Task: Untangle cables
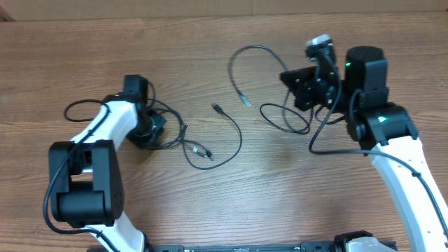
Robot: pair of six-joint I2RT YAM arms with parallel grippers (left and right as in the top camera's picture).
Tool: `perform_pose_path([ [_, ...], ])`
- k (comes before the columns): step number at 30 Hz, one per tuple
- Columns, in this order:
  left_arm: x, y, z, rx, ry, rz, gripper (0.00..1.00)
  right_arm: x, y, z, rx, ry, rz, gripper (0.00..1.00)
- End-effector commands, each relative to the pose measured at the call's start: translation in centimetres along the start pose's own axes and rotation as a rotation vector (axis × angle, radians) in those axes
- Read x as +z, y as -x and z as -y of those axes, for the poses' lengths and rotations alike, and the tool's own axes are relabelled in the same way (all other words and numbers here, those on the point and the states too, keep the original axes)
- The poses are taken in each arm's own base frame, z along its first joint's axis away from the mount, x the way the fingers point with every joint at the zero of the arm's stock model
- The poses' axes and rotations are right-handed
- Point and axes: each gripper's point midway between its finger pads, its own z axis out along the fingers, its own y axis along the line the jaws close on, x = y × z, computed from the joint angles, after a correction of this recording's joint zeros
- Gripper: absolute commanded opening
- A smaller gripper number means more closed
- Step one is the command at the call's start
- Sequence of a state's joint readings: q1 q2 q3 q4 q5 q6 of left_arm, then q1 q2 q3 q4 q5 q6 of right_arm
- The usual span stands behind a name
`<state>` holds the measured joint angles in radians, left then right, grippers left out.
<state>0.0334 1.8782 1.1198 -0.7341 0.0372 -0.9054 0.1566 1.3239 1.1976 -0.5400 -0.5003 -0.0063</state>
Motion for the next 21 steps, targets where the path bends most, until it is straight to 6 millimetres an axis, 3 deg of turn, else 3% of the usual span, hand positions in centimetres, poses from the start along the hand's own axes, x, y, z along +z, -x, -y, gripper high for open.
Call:
perform_pose_path([
  [1, 3.3, 0.3, -6.9, -0.007, 0.236, -0.017, 0.15, 0.2, -0.9, 2.0, 0.055, -0.042, -0.033, 0.04],
  [3, 3.2, 0.7, -7.9, -0.039, 0.25, -0.029, 0.16, 0.6, -2.0, 3.4, 0.08, -0.101, -0.073, 0.04],
  [6, 3.1, 0.9, -8.7, -0.079, 0.244, -0.057, 0.27, 1.1, -4.2, 7.2, 0.113, -0.285, -0.155, 0.04],
  [11, 3.0, 0.7, -8.9, -0.094, 0.239, -0.083, 0.38, 0.3, -10.4, 14.5, 0.349, -0.707, -0.322, 0.04],
  [14, 3.1, 0.5, -8.7, -0.086, 0.238, -0.083, 0.56, 1.2, -12.7, 17.3, 0.371, -0.792, -0.386, 0.06],
  [16, 3.1, 0.5, -8.6, -0.084, 0.238, -0.082, 0.74, 2.1, -14.0, 18.7, 0.391, -0.806, -0.415, 0.11],
  [17, 3.1, 0.5, -8.6, -0.084, 0.238, -0.083, 0.82, 2.5, -14.8, 19.5, 0.404, -0.814, -0.434, 0.17],
  [19, 3.1, 0.4, -8.6, -0.084, 0.236, -0.086, 0.96, 3.0, -16.3, 20.5, 0.423, -0.826, -0.473, 0.47],
  [20, 3.1, 0.4, -8.6, -0.084, 0.236, -0.085, 1.0, 3.2, -17.1, 21.0, 0.434, -0.832, -0.495, 0.63],
  [21, 3.1, 0.4, -8.6, -0.084, 0.236, -0.085, 1.0, 3.2, -17.7, 21.3, 0.444, -0.838, -0.51, 0.72],
])
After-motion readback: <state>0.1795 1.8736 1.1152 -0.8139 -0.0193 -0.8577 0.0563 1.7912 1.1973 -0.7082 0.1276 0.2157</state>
